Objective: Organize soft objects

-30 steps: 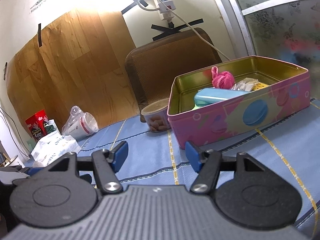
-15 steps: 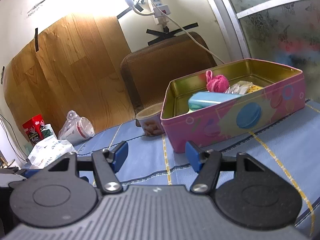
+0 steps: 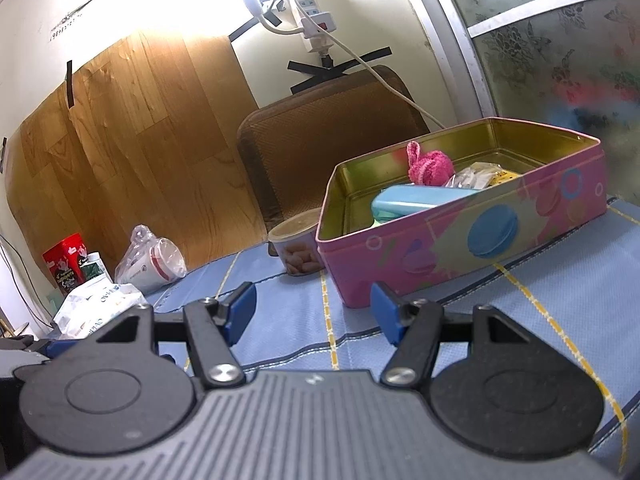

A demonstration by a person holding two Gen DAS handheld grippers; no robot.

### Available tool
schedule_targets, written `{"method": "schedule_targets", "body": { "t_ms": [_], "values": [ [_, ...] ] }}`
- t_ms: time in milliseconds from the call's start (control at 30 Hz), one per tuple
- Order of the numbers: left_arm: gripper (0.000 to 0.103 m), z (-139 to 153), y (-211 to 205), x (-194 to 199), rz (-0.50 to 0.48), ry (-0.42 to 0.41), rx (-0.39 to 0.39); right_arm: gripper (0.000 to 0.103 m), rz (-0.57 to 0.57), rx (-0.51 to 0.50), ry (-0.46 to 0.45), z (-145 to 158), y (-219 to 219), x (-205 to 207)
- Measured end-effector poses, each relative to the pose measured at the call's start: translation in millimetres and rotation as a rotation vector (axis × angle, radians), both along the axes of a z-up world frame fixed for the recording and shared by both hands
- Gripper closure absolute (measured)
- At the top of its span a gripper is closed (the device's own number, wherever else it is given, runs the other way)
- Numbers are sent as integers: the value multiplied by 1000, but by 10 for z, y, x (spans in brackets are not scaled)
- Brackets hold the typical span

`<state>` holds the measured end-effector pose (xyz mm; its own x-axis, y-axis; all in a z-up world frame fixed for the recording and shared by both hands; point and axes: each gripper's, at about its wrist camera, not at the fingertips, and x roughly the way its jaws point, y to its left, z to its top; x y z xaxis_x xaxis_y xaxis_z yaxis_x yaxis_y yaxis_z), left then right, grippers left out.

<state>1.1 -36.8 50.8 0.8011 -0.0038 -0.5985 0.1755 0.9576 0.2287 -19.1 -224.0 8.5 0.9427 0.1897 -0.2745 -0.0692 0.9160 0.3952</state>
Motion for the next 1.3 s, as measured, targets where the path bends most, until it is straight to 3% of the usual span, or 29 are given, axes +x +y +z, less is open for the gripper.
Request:
{"method": "schedule_targets", "body": {
  "t_ms": [1300],
  "values": [
    [0, -84, -33, 30, 0, 62, 16, 34, -25, 18, 7, -37, -19, -12]
  ]
}}
